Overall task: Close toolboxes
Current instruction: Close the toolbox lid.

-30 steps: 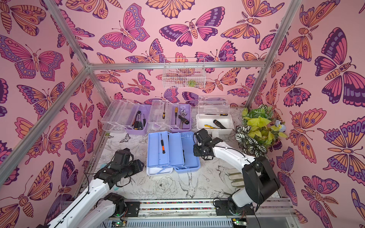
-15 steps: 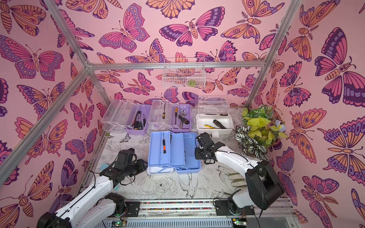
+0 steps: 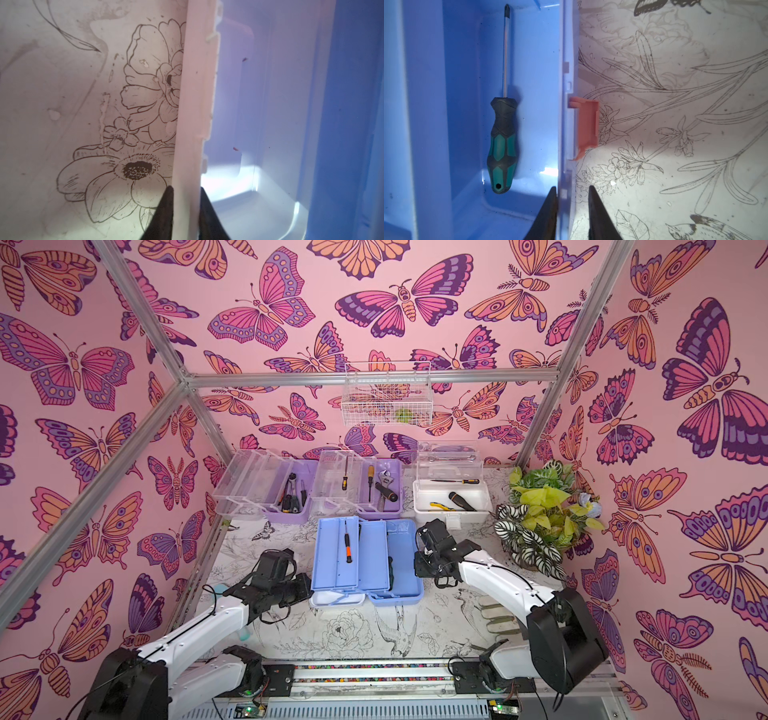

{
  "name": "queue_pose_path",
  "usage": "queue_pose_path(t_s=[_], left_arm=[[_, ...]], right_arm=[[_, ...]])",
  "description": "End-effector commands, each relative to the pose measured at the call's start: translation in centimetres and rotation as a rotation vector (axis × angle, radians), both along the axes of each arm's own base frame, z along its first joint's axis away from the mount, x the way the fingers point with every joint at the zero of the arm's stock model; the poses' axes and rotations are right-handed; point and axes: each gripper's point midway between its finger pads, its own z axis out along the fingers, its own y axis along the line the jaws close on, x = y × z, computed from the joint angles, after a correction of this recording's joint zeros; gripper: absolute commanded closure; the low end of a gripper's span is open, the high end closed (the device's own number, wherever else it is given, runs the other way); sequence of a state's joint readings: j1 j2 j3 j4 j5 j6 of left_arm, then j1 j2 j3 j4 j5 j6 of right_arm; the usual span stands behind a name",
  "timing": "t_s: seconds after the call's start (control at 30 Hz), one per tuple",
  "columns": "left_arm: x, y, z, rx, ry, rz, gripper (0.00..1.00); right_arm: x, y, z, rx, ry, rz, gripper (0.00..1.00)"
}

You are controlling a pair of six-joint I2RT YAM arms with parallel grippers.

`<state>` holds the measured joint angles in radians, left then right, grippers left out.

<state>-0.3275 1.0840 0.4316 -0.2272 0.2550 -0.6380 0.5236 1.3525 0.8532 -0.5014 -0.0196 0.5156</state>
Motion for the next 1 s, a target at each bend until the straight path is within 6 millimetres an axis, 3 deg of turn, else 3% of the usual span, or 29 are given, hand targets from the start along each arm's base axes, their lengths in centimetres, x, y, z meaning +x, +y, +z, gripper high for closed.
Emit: queue_pose_path(t_s=[0.0,0.1,0.37,0.6,0.77,0.83,0.97], left_arm=[[0.0,0.4,-0.2,0.056,0.002,-0.03,0.94],[0.0,0.4,0.1,0.089,0.006,-0.063,1.0],[-0.4,-0.3,2.1,0.193,0.0,-0.168,1.0],[-1.0,-0.8,3.7,0.297,-0.001,-0.242,1.0],[-0.9,-0.6,5.1,0.33,-0.022,-0.24,1.0],[-0.9,-0.2,5.5,0.344,-0.031,-0.219,1.0],[-0.9,1.0,6.1,0.376,-0.055,-0.165,1.0]], right_arm=[[0.3,-1.3,1.4,-0.031,-0.018,-0.018,0.72],[0.8,-1.0,1.7,-0.028,-0.023,-0.002,0.74],[3.2,1.0,1.9,0.006,-0.014,0.034,0.81],[4.8,1.9,0.6,-0.013,0.016,0.052,0.83],[4.8,1.6,-0.6,-0.042,0.041,0.043,0.82],[4.5,1.2,0.0,-0.057,0.041,0.045,0.82],[3.8,-0.3,3.9,-0.07,-0.053,0.024,0.72]])
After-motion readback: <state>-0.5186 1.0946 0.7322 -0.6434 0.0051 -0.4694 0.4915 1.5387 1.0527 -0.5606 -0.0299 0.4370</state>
